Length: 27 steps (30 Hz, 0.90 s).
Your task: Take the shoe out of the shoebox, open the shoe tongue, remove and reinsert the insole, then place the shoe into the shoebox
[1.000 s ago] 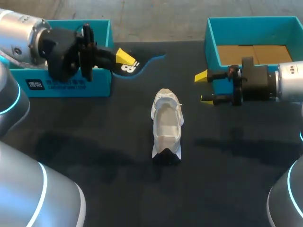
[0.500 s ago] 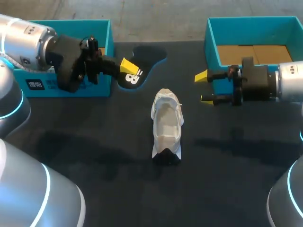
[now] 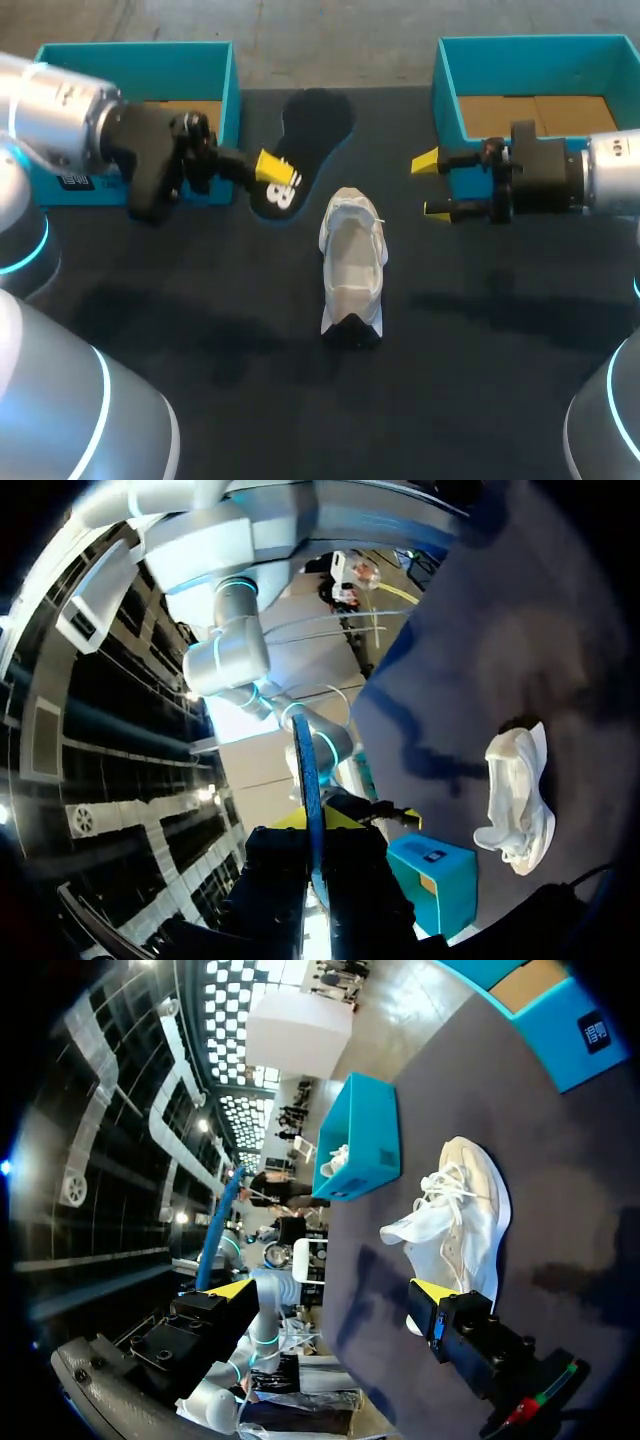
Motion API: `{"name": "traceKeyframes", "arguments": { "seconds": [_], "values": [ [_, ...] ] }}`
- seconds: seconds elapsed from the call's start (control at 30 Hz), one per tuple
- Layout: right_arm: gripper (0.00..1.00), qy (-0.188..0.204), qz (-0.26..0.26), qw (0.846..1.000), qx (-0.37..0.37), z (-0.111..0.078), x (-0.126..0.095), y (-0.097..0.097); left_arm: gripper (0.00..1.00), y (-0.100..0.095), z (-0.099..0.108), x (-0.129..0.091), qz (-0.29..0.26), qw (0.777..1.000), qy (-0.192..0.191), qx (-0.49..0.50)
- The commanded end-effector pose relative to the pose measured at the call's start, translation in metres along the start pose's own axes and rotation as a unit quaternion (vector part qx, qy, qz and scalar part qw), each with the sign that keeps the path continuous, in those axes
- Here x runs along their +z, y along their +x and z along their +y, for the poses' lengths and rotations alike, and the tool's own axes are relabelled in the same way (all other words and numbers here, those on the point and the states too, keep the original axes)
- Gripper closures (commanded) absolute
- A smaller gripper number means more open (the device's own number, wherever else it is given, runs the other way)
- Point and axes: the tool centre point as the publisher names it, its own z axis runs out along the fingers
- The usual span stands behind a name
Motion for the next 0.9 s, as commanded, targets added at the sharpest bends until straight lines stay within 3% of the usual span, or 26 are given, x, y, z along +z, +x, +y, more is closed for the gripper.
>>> {"name": "traceKeyframes", "arguments": {
  "seconds": [0.03,0.27,0.5,0.9],
  "values": [
    [0.00,-0.001,-0.001,1.000,0.000,0.000,0.002,0.000,1.00,0.018,-0.019,0.000,-0.006,0.999,-0.043,0.021],
    [0.00,-0.001,-0.001,1.000,0.000,0.000,0.002,0.000,1.00,0.033,-0.016,-0.001,-0.034,0.994,-0.067,0.079],
    [0.00,-0.001,-0.001,1.000,0.000,0.000,0.002,0.000,1.00,0.045,-0.013,0.004,-0.011,0.988,-0.064,0.139],
    [0.00,-0.001,-0.001,1.000,0.000,0.000,0.002,0.000,1.00,0.064,0.001,0.009,-0.026,0.989,-0.063,0.129]
  ]
}}
